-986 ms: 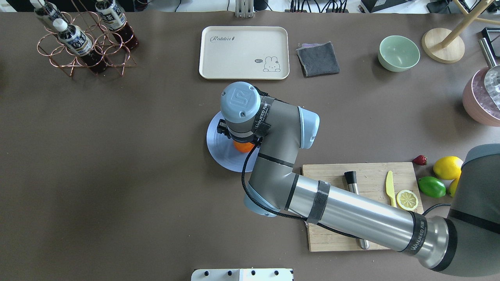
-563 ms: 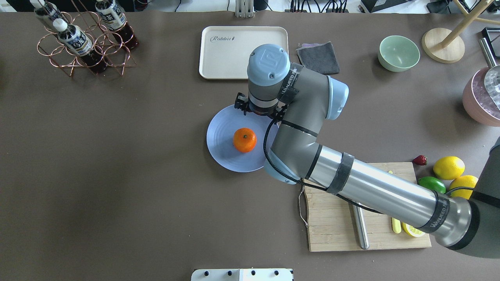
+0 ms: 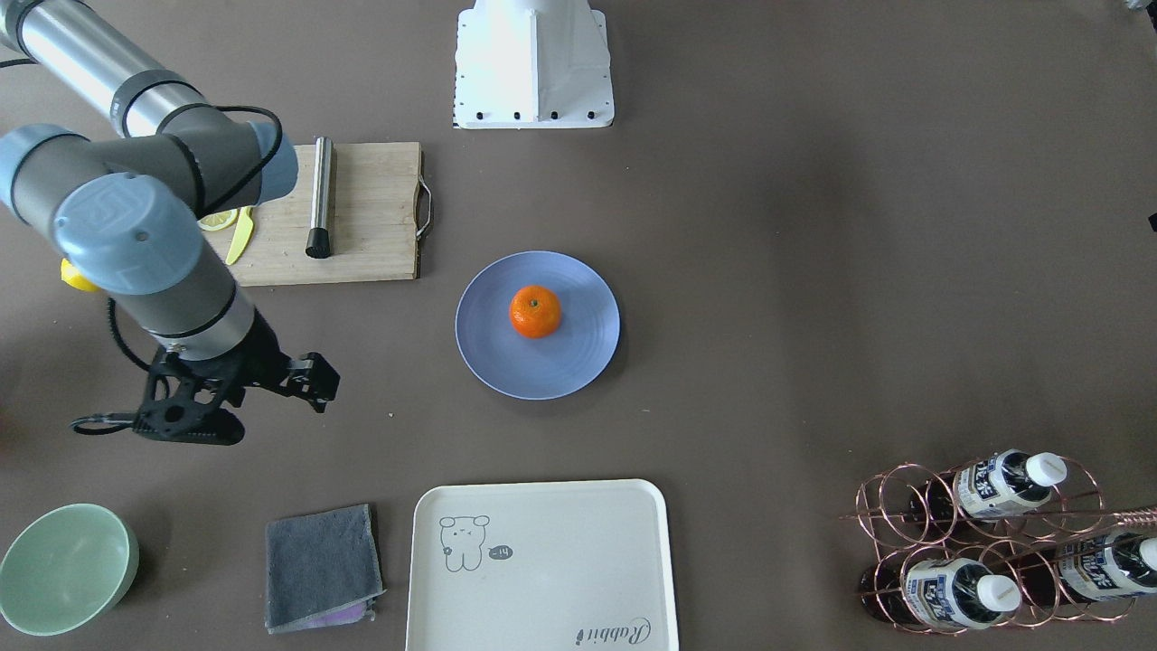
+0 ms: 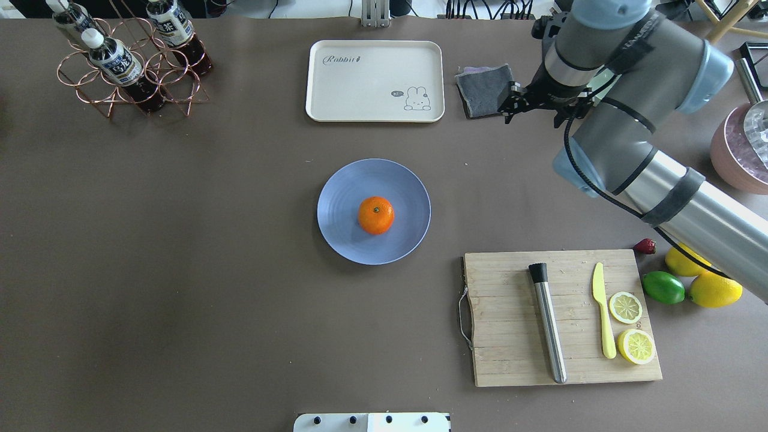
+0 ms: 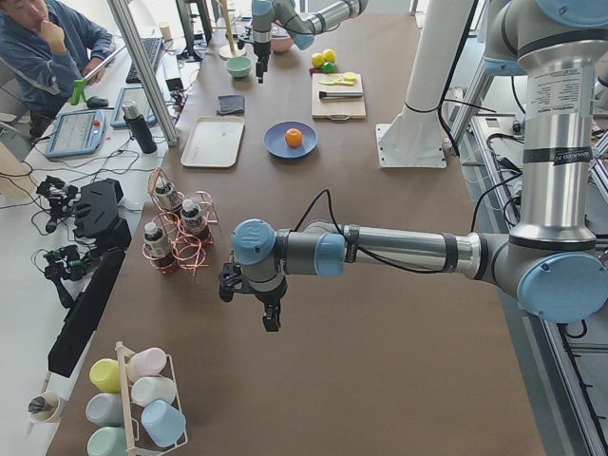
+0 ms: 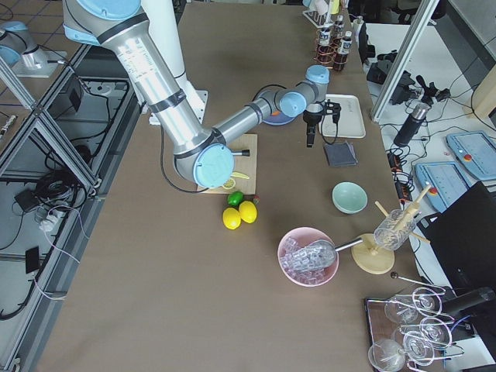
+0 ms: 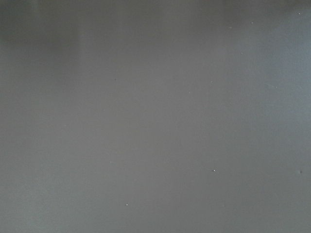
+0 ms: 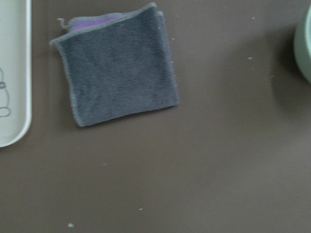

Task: Pick orange to plate
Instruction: 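Open the right gripper and lift the right arm away from the plate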

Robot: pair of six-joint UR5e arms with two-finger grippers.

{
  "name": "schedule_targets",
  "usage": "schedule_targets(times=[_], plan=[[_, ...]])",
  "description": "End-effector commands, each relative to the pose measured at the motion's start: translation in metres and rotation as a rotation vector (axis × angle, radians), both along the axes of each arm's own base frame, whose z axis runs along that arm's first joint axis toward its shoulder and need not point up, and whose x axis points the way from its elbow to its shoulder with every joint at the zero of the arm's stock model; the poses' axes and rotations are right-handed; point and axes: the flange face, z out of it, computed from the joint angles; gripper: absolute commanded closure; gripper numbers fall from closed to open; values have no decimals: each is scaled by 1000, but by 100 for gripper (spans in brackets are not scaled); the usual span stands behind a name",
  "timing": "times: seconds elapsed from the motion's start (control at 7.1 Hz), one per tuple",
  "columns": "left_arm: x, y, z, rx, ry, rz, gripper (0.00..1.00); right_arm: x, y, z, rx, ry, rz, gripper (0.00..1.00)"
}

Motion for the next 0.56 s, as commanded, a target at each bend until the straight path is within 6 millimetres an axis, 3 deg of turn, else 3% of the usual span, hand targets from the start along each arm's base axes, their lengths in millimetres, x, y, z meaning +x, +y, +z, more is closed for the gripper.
schedule_targets(times=[0.0,0.28,0.42], plan=[[-2,0,-1,1,1,-4,2,141,5,101,88,6,-135,0],[-2,-1,-2,1,5,-6,2,243,42,191,151,57,-226,0],[-2,-1,-4,6,5,-6,2,293,64,224,164,69,-233,0]])
